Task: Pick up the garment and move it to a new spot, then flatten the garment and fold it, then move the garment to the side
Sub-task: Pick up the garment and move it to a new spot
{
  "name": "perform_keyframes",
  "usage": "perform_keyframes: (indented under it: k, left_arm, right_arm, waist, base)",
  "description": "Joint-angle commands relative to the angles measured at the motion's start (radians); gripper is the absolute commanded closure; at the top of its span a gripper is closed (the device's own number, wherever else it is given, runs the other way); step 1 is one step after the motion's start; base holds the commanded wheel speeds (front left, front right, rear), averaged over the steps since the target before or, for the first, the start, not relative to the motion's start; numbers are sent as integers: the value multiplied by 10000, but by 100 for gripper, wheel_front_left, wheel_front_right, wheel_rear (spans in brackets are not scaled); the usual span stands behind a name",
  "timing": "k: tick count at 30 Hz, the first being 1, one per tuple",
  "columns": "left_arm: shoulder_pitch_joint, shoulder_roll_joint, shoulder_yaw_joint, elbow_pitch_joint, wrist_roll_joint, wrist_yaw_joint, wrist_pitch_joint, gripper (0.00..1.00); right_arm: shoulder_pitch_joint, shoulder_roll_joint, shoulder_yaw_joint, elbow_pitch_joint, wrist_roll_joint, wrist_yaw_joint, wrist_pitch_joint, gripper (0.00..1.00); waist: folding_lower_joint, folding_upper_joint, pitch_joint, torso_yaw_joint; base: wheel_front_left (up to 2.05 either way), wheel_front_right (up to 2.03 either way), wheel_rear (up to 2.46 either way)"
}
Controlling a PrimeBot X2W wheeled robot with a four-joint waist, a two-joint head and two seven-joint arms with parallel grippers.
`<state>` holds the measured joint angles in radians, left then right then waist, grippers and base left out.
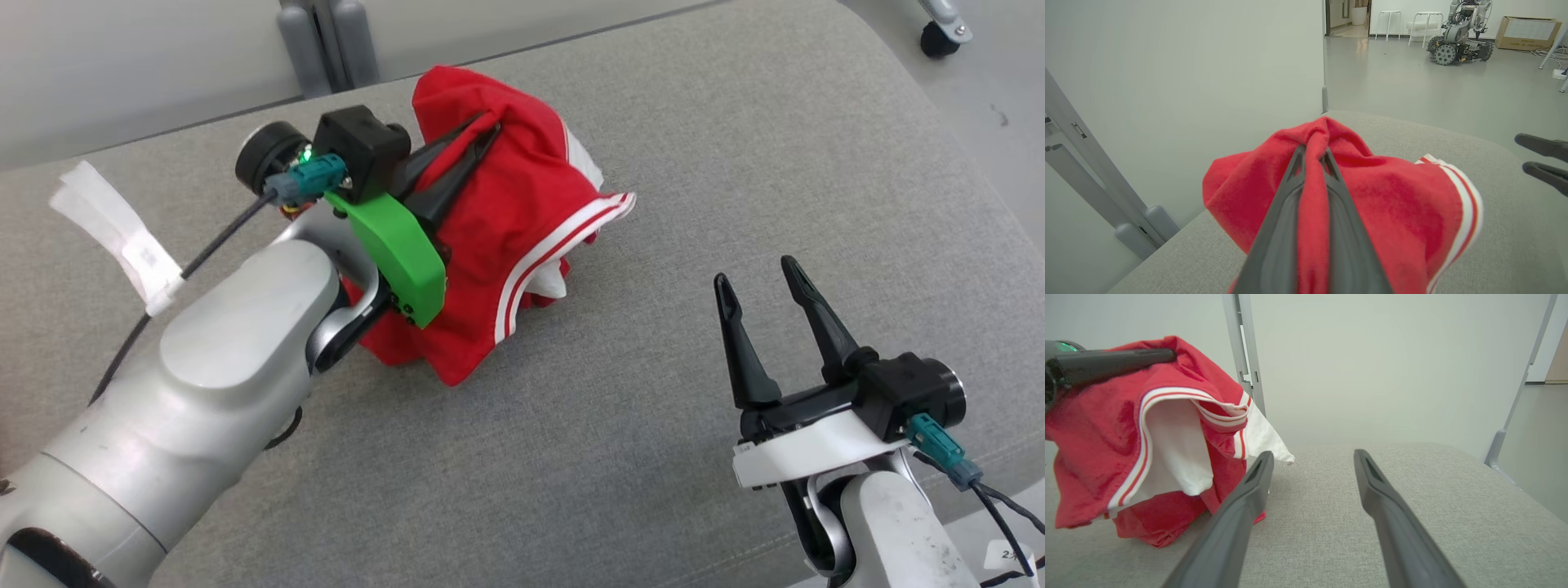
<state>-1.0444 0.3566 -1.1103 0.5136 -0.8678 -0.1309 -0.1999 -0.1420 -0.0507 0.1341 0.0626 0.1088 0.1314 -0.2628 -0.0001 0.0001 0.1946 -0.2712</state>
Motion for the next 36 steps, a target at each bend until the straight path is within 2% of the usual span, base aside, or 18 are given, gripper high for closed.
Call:
perform_keyframes:
  k: [1,6,8,9,10,18,27,31,34,36]
  left_arm:
    - [181,-75,-223,309,72,6,-143,100]
    - [466,-453,-475,1497,249,7,-546,100]
    - [637,-797,-78,2053,360,107,-663,100]
    - [675,-885,103,2079,478,172,-659,6]
    - [764,-946,363,2003,676,273,-659,0]
    - [2771,-929,2410,370,2064,642,-659,0]
    - [6479,-923,5307,-2321,3940,1630,-660,0]
    - [8150,-1162,6594,-3508,4962,1753,-648,0]
    - [9335,-1613,7813,-4357,5535,1911,-648,0]
    - [10039,-1973,8467,-4786,5837,1829,-647,0]
  right_arm:
    - [-183,3,20,-71,74,-13,-31,0]
    - [-361,2,56,-159,168,-13,-30,0]
    - [-347,1,-60,-121,131,-14,-31,0]
    - [-334,2,-53,-87,112,-14,-30,0]
    - [-309,2,-68,-47,84,-14,-31,0]
    - [152,-1,-87,194,-100,-14,-30,0]
    - [1095,-7,-280,347,-326,-14,-30,0]
    - [1387,-8,-366,350,-361,-14,-31,0]
    - [1553,-10,-415,290,-338,-14,-30,0]
    - [1686,-7,-435,194,-317,-14,-31,0]
  waist:
    - [1,-1,864,-484]
    - [1,-1,1273,-453]
    - [1,-1,1287,-296]
    - [1,-1,1253,-240]
    - [1,-1,1173,-157]
    - [1,-1,-36,605]
    - [1,-1,-1718,1731]
    - [1,-1,-2090,2071]
    - [1,-1,-2321,2212]
    - [1,-1,-2428,2278]
  base:
    - [0,0,0]
    - [0,0,0]
    - [0,0,0]
    - [0,0,0]
    - [0,0,0]
    - [0,0,0]
    - [0,0,0]
    - [0,0,0]
    - [0,0,0]
    - [0,0,0]
